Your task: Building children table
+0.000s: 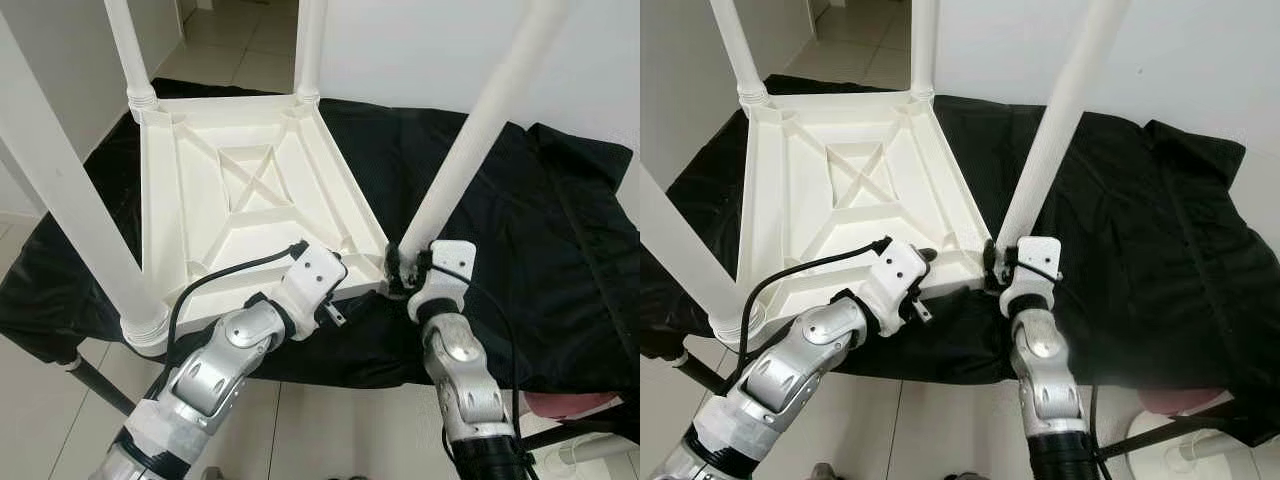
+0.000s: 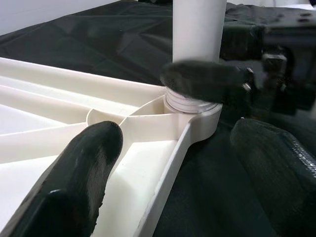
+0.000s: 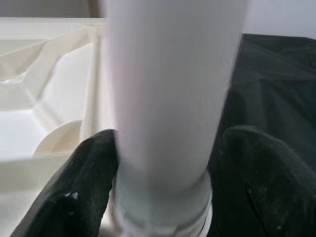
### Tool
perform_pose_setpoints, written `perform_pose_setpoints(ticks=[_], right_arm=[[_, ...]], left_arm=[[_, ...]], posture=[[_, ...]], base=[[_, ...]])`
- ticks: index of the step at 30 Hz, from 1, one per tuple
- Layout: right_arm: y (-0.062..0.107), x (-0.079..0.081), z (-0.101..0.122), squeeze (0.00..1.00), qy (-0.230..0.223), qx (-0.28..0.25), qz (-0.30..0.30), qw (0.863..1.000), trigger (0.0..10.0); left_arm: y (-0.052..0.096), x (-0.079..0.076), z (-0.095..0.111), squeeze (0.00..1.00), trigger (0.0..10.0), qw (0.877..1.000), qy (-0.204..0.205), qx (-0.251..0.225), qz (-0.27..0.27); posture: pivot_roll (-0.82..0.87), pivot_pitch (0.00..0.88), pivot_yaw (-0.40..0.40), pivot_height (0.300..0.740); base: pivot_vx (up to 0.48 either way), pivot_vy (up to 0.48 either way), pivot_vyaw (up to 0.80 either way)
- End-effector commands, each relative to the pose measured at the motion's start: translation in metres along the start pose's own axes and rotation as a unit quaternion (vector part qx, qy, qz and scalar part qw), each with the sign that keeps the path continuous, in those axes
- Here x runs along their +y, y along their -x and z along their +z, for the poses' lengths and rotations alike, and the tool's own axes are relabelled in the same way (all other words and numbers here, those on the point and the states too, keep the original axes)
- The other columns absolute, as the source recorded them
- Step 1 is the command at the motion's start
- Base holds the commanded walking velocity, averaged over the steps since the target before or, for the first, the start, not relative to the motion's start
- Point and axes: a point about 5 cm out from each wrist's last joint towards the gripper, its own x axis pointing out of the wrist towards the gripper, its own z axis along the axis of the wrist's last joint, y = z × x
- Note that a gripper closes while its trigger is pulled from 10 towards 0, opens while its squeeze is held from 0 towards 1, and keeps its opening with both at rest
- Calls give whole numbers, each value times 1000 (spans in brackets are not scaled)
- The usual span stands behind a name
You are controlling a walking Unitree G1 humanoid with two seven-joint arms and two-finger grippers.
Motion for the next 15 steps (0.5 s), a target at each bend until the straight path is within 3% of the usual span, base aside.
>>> perform_pose_setpoints(ticks=[1, 4, 5, 12, 15], right_arm=[[3, -1, -2, 0, -1, -3, 14, 1000, 10000], [4, -2, -4, 0, -12, 1, 50, 999, 10000], [7, -5, -4, 0, -13, 1, 88, 996, 10000], [7, -15, -4, 0, -9, -2, 126, 992, 10000], [2, -20, -4, 0, 14, -3, 141, 990, 10000]], left_arm=[[0, -8, -3, 0, 10000, 999, -5, 5, -50], [0, -9, -4, 0, 10000, 999, -7, 7, -52], [1, -10, -5, 0, 10000, 998, -9, 8, -54], [1, -13, -8, 0, 10000, 998, -13, 14, -59], [0, -12, -8, 0, 10000, 998, -16, 16, -60]], posture=[[36, 63, -87, 740], [37, 61, -89, 740], [40, 60, -89, 740], [30, 62, -79, 740], [28, 62, -77, 740]], base=[[0, 0, 0], [0, 0, 0], [0, 0, 0], [0, 0, 0], [0, 0, 0]])
